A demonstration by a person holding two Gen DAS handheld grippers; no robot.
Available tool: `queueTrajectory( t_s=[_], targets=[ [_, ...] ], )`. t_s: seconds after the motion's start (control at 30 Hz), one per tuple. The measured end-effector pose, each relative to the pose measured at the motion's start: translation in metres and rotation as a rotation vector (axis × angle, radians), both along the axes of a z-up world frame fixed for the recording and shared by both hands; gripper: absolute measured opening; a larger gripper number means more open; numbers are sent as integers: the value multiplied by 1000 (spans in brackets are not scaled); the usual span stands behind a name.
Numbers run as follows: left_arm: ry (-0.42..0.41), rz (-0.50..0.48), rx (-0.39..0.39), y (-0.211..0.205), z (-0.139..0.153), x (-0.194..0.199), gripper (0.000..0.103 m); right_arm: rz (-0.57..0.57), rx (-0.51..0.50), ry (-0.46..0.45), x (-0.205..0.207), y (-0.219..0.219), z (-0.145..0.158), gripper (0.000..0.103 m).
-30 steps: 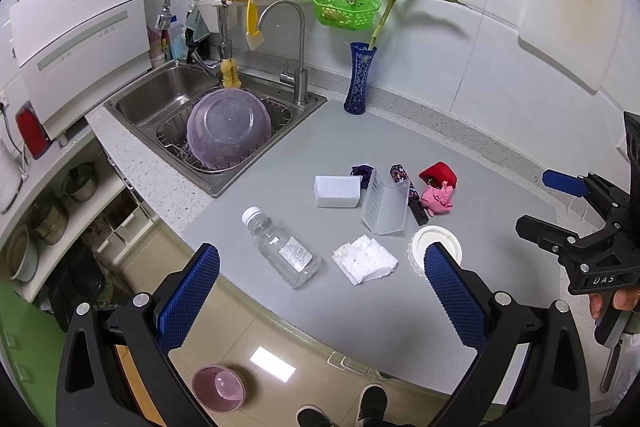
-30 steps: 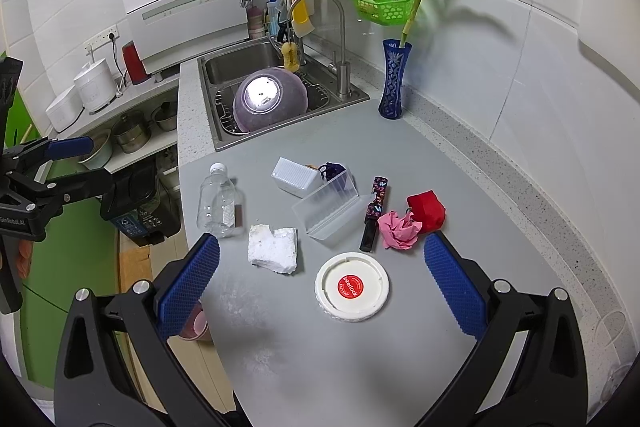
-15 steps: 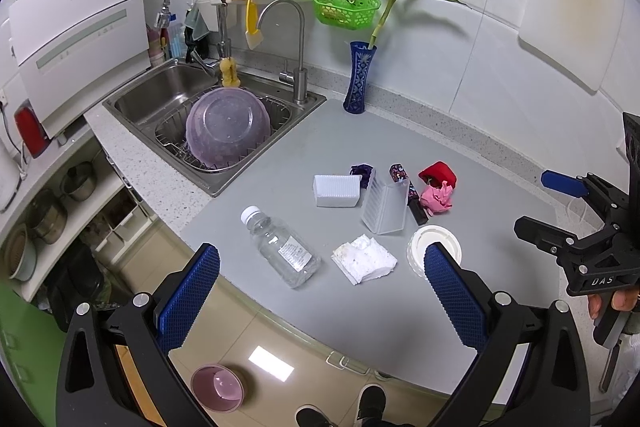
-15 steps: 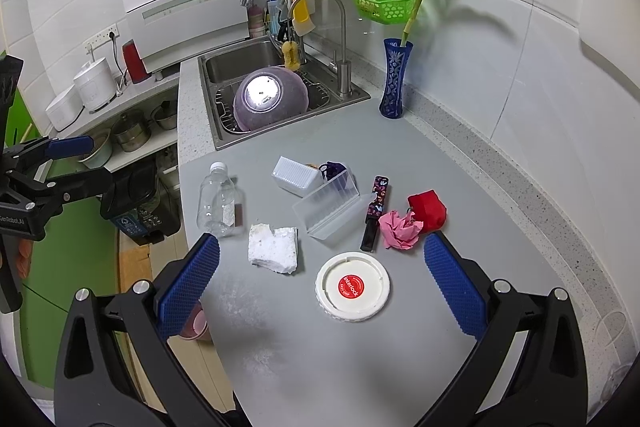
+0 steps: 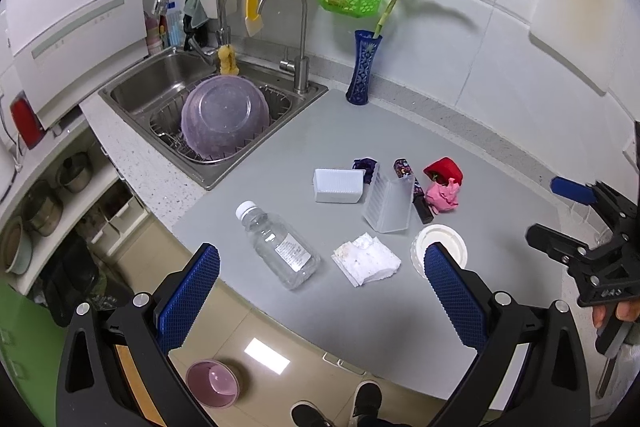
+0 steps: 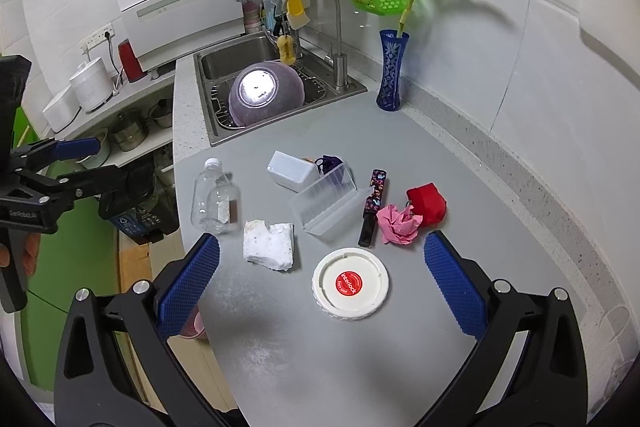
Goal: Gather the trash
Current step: 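Grasp the clear water bottle with the left tool while the right tool grasps the white lid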
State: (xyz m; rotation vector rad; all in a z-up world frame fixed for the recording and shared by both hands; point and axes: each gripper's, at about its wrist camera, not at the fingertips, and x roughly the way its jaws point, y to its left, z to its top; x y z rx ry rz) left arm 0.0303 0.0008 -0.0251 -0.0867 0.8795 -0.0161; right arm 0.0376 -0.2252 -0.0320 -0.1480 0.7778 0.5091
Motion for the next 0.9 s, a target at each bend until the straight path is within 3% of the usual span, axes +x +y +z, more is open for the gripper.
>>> queueTrajectory(
  t_s=[0.43, 0.7, 0.9],
  targets=[
    [181, 193, -27, 28, -90, 80, 98, -27, -36, 69, 20, -7, -28, 100],
    [340, 363, -179, 54, -143, 116, 98, -38, -59, 88, 37, -19, -38, 100],
    [411, 438, -199, 57, -163, 125, 94, -41, -57, 99, 49, -25, -42, 100]
  ],
)
